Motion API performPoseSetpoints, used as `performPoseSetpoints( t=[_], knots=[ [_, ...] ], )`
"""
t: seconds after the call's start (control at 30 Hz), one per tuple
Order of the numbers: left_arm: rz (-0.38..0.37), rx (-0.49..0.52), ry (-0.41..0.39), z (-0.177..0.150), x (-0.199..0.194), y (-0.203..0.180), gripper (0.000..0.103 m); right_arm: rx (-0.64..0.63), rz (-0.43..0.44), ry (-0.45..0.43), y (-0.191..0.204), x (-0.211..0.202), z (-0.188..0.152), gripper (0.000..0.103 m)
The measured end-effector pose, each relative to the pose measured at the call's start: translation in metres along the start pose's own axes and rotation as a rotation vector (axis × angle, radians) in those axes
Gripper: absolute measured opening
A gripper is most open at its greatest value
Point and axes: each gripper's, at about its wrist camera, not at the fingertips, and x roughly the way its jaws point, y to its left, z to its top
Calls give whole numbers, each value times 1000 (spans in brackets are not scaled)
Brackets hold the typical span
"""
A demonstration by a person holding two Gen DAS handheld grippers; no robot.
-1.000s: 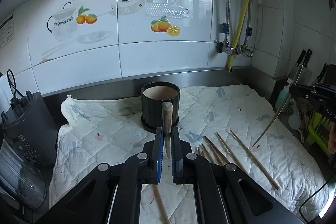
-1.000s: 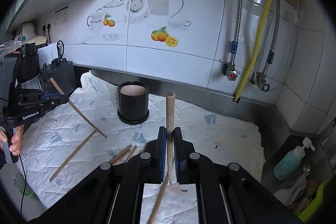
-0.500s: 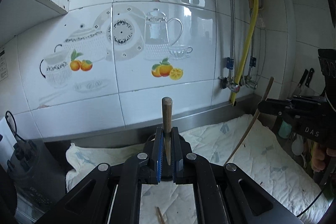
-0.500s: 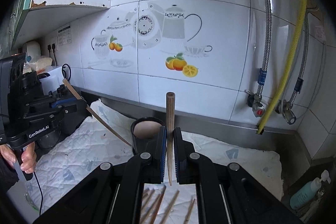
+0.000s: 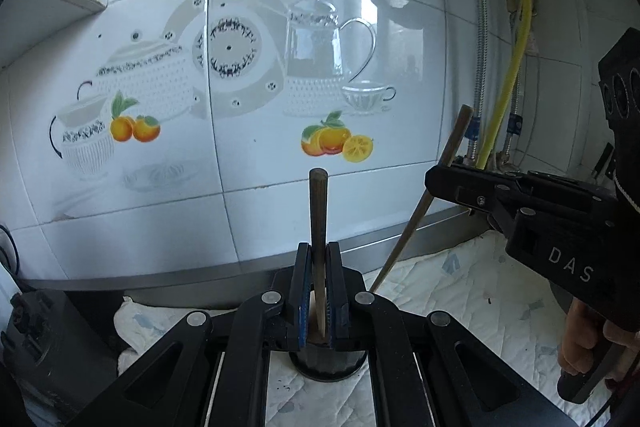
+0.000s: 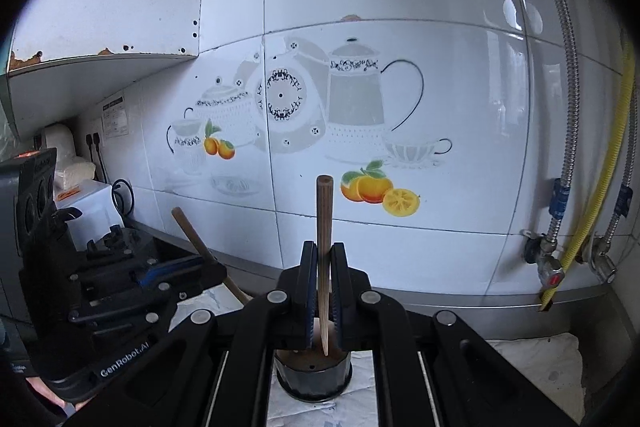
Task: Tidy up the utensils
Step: 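Open both tools to drop the chopsticks into the black cup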
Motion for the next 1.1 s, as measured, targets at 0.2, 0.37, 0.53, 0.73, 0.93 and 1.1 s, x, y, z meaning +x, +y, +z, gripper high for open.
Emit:
performPoseSetpoints(
  t=[0.2, 0.37, 0.53, 0.73, 0.93, 1.1],
  knots=[
    [-6, -16, 68, -18, 25, 8, 7, 6, 10, 92, 0, 33, -16, 9],
    [12, -9, 109, -30, 36, 8, 8, -6, 11, 158, 3, 45, -34, 9],
    [19, 3, 121, -35, 35, 7, 22, -18, 18, 201, 2, 49, -43, 9],
    [42, -4, 96, -36, 11, 6, 51, -46, -17, 197, 5, 36, -47, 39],
    [78, -6, 90, -41, -31, 8, 51, -55, -34, 178, 7, 0, -45, 40],
    [94, -14, 111, -58, -70, 10, 51, -56, -37, 181, 8, -37, -56, 40]
  ],
)
